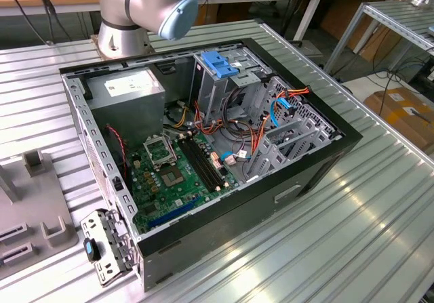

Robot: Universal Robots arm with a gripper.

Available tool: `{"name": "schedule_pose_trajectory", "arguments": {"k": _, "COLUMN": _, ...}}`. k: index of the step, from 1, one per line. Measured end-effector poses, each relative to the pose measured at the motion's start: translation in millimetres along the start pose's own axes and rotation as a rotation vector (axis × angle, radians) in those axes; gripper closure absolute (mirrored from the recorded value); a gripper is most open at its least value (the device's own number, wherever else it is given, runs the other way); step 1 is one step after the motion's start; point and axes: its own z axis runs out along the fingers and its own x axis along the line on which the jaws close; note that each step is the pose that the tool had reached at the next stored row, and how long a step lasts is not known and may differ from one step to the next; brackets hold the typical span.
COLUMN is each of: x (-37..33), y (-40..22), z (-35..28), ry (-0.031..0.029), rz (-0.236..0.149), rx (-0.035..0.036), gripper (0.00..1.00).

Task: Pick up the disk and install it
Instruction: 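Pick up the disk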

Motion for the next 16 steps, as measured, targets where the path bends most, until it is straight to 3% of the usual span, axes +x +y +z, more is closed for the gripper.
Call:
{"name": "schedule_pose_trajectory", "arguments": {"k": 2, "x": 0.1, "y": -7.8, "z": 0.0, "ry": 0.0000, "rz": 0.000, "rx": 0.0000, "gripper": 0.65}}
{"name": "schedule_pose_trajectory", "arguments": {"k": 16, "x": 0.6, "y": -40.8, "z": 0.0, "ry": -0.0001, "rz": 0.000, "rx": 0.0001, "gripper": 0.65}}
